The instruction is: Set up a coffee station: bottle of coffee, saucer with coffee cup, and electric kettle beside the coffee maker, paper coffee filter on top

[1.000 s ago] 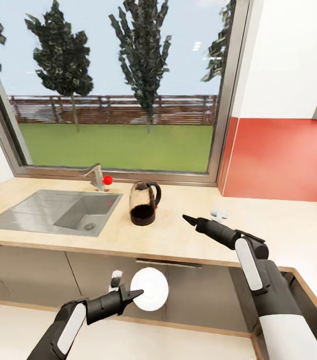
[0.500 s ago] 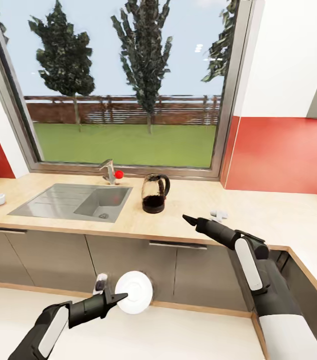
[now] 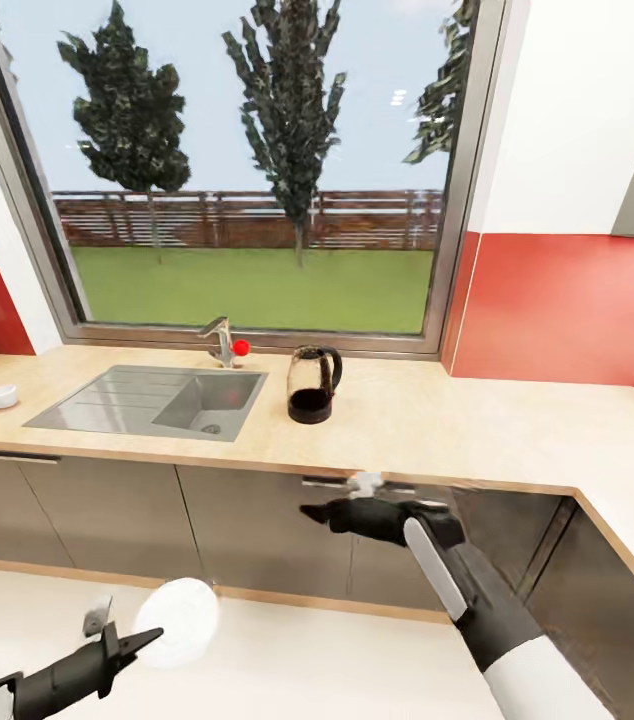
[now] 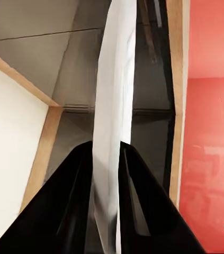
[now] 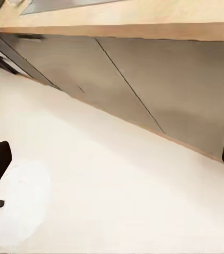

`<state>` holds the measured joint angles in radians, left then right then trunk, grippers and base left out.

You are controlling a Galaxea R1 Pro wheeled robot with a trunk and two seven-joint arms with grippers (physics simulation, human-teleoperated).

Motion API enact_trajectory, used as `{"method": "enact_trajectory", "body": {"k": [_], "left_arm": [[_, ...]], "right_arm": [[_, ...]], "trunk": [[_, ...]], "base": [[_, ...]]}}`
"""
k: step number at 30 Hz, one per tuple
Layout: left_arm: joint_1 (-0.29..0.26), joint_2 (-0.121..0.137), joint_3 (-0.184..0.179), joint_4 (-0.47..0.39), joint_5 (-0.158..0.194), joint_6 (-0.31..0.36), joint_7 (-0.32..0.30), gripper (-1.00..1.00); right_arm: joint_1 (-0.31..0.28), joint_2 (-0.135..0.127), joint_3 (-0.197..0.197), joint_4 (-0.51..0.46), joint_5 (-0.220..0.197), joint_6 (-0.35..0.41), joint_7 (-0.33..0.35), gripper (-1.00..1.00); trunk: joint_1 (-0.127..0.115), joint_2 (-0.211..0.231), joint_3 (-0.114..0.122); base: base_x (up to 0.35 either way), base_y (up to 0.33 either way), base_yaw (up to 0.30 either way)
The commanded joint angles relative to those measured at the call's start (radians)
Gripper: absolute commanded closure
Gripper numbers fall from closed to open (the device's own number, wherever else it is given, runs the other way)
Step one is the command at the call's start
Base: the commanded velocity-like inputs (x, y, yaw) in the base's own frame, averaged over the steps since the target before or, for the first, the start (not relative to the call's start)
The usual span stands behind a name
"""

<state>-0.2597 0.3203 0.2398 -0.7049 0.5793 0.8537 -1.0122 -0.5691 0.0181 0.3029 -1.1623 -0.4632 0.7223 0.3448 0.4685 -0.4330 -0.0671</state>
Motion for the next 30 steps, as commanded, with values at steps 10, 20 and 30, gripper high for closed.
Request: {"method": "enact_trajectory", "body": {"k": [10, 20, 30], "left_arm": [[0.051, 0.069, 0.006, 0.006, 0.010, 0.004, -0.026, 1.00], [0.054, 0.074, -0.005, 0.132, -0.003, -0.240, -0.026, 1.00], [0.054, 0.071, -0.006, 0.202, -0.002, -0.315, -0.026, 1.00]], "right_arm": [[0.162, -0.021, 0.091, 0.350, 0.029, -0.006, -0.001, -1.00], [0.177, -0.004, 0.090, 1.092, 0.110, -0.559, -0.286, -1.00], [0.227, 0.017, 0.092, 1.128, 0.213, -0.633, -0.291, -1.00]], "trunk": [[0.001, -0.002, -0.002], [0.001, -0.002, -0.002], [0.001, -0.002, -0.002]], "base": [[0.000, 0.000, 0.000], [0.000, 0.000, 0.000], [0.000, 0.000, 0.000]]}}
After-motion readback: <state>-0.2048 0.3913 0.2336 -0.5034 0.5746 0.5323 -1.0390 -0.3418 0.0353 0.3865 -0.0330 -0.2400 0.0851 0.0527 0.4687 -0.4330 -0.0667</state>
